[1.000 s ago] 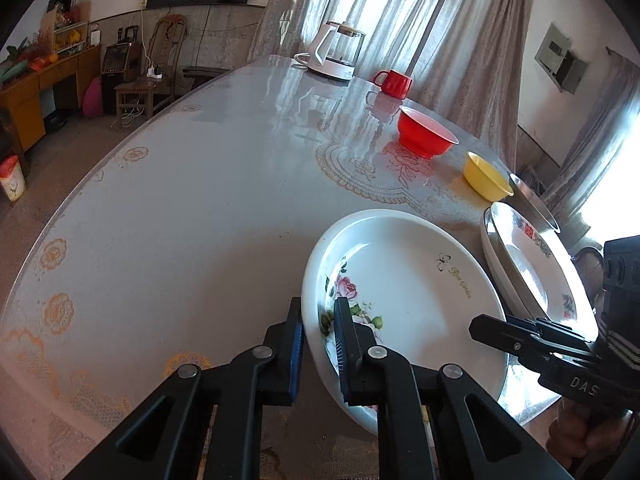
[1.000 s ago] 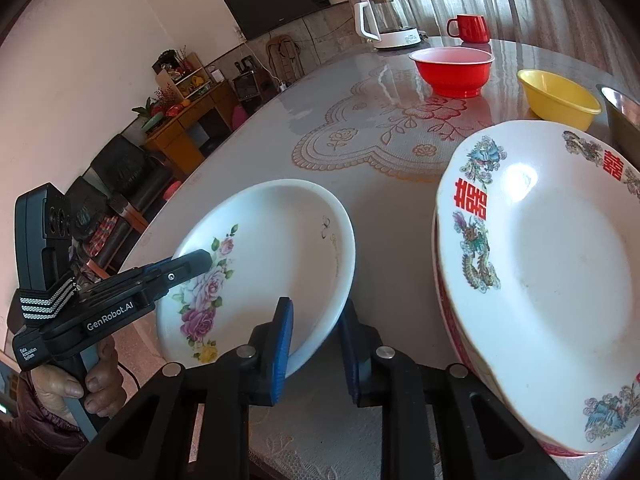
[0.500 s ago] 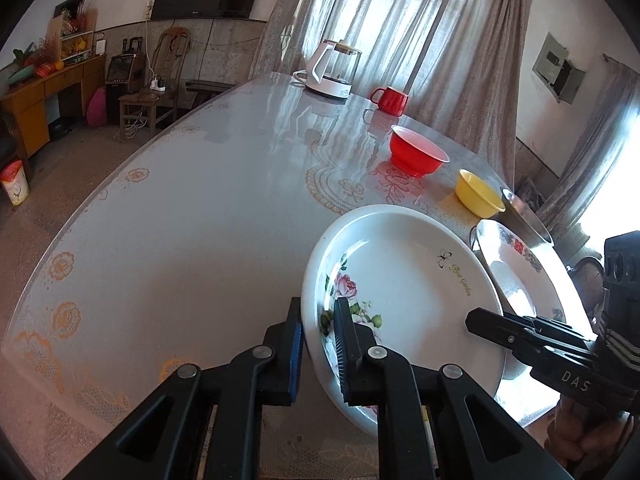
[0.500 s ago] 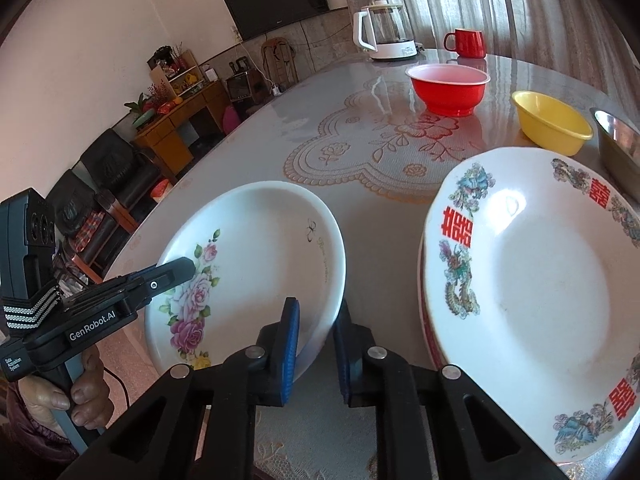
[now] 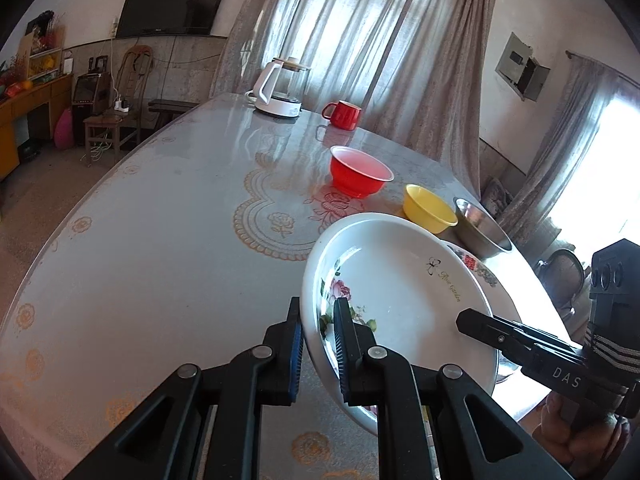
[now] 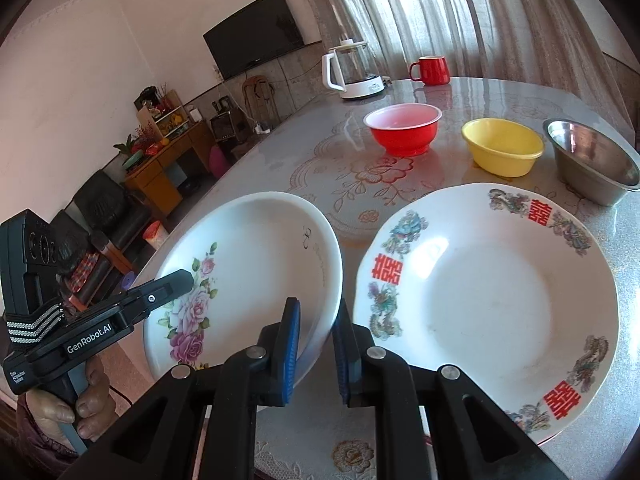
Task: Organize plates and bowls
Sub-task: 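Lift the pink-rose plate with the left gripper over the plate stack, then lower the pink-rose plate onto the double-happiness plate and open the left gripper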
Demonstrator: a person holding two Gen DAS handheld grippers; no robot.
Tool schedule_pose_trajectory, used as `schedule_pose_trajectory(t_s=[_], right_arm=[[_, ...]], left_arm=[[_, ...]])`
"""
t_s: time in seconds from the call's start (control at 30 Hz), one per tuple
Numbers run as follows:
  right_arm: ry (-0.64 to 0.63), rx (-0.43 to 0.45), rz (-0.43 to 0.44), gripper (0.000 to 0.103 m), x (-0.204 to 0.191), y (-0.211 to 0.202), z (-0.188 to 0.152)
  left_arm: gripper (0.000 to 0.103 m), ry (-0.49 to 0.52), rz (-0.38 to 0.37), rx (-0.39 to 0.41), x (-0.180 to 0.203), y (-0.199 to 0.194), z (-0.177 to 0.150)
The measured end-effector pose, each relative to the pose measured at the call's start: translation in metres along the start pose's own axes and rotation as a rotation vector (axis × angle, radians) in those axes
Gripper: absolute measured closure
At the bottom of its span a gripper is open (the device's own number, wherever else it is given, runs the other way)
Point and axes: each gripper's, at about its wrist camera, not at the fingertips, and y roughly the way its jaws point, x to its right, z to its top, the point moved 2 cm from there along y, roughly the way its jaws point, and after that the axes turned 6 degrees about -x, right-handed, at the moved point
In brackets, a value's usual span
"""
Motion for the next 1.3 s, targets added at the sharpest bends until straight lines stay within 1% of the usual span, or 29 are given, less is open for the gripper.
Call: schedule_pose_trajectory(t_s=[0.2,0.33,0.43,0.57,0.83,1.07,1.3], right_arm=[[0.034,0.062,-0.040,0.088,0.019,-0.025,0.007],[0.070,0.081,-0.070,0.088,0.039,-0.036,0.007],[0.103,0.091,-0.107,0.088,0.055,-0.043,0.005],[0.139,0.097,-0.155,0.088,0.073,-0.052,0.001],[0.194,0.079,-0.208,0.088,0.099,-0.052,-0.003],[0.214,0.071,-0.249,0.088,0.110,-0.051,-0.003],[0.224,0.055,-0.284,0.088,0.118,-0.046,-0.006]], left_arm=[[0.089,0.045,-0.045,-0.004,0.031,0.010,0.014],[0.089,0.088,-0.064,-0.020,0.055,0.023,0.019],[0.089,0.130,-0.088,-0.033,0.074,0.032,0.022],[0.089,0.179,-0.097,-0.053,0.094,0.045,0.026],[0.089,0.200,-0.109,-0.102,0.110,0.067,0.025],[0.088,0.220,-0.109,-0.134,0.120,0.083,0.023],[0.088,0.227,-0.102,-0.151,0.122,0.091,0.019]])
